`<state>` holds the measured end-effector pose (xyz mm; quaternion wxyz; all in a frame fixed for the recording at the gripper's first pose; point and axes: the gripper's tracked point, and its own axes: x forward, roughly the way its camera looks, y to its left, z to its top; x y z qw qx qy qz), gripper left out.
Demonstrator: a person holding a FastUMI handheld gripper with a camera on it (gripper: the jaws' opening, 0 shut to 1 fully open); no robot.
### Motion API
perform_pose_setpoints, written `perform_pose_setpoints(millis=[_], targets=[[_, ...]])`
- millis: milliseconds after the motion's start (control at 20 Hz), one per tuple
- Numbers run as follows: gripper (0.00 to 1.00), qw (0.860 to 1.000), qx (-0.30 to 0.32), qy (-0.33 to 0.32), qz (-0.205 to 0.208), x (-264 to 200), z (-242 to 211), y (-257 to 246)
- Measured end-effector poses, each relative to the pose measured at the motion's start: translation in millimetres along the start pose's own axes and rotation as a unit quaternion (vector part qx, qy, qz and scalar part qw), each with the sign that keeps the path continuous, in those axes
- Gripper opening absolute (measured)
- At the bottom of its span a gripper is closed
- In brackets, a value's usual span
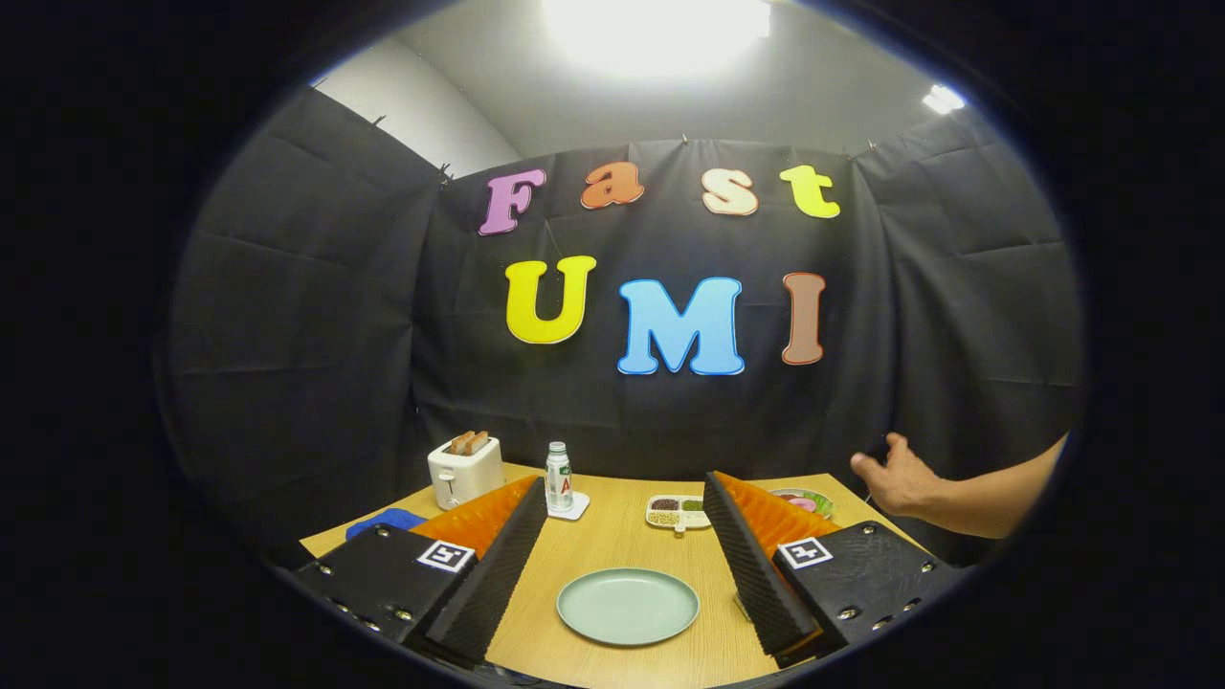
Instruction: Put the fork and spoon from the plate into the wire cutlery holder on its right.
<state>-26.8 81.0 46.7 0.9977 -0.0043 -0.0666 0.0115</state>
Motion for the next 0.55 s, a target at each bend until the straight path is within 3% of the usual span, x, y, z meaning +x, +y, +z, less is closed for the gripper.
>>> perform_pose_setpoints(millis=[550], targets=[[0.99,1.000,-0.007,0.003,-0.005,8.0,-7.1,-2.0]])
